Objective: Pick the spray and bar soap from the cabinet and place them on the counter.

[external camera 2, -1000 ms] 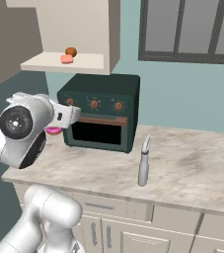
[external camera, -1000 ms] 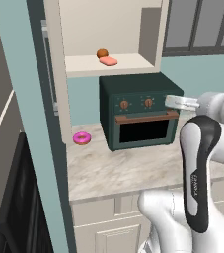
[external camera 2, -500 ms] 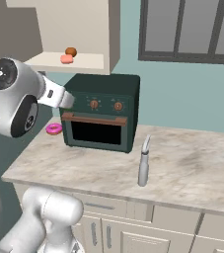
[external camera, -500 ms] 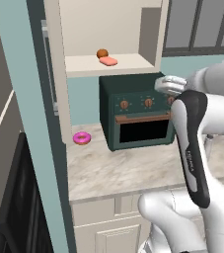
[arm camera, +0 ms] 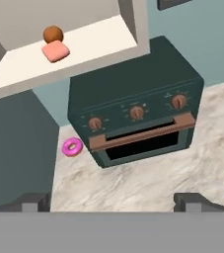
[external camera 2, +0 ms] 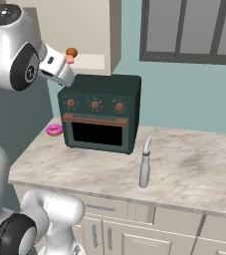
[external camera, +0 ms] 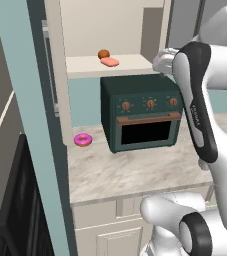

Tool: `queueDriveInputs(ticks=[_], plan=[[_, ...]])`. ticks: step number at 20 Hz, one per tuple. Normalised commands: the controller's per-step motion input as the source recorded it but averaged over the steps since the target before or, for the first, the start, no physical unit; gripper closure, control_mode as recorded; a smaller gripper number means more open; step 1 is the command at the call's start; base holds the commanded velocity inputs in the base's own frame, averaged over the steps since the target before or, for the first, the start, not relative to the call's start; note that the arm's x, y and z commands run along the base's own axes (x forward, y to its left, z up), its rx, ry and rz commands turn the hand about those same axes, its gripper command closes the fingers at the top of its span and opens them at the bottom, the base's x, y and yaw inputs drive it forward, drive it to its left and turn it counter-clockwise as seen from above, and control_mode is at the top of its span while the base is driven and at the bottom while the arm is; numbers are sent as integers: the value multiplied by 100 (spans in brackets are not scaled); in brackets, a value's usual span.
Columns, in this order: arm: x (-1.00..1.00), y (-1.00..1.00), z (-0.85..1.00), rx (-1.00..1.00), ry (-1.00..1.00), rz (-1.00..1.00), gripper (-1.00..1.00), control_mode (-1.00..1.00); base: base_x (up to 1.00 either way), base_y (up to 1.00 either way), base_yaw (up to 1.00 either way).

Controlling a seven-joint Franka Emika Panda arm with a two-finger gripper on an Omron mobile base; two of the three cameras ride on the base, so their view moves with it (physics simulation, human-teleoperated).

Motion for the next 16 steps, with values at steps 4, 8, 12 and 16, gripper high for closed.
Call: queueDriveInputs(ticks=[4, 8, 12, 16], plan=[[35, 14, 0, -4, 0, 16, -100, -100, 0, 0, 0], [37, 13, -9, -4, 0, 23, -100, -100, 0, 0, 0], [21, 18, -7, -10, -11, 23, -100, -100, 0, 0, 0], [0, 18, 0, -13, -25, 20, -100, -100, 0, 0, 0]])
